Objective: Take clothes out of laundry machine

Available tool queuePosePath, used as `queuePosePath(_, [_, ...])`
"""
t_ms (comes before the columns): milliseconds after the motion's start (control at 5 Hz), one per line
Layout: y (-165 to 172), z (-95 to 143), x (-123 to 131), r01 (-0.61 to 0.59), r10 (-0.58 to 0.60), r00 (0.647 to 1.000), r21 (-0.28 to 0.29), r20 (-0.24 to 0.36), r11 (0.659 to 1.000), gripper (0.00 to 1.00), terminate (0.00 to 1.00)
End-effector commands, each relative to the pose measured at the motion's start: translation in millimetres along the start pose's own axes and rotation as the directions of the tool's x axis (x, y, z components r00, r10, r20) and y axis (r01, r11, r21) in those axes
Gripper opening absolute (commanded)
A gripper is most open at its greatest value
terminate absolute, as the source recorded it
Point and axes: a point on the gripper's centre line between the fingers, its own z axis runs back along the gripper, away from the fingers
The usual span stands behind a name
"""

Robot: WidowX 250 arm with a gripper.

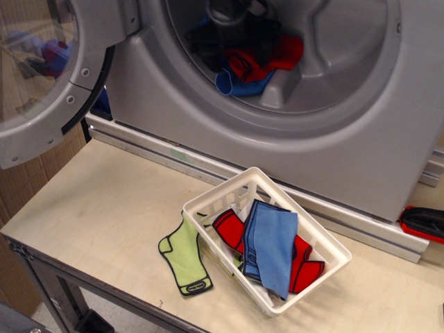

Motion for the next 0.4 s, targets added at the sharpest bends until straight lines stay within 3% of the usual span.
queuePosePath(0, [-5.6,-2.4,1.5,0.026,-0.026,0.998,0.006,-0.055,1.0,0.0,0.0])
queuePosePath(200, [-1.7,-3.5,-0.9,-0.001,0.001,1.0,-0.012,-0.015,1.0,0.0,0.0])
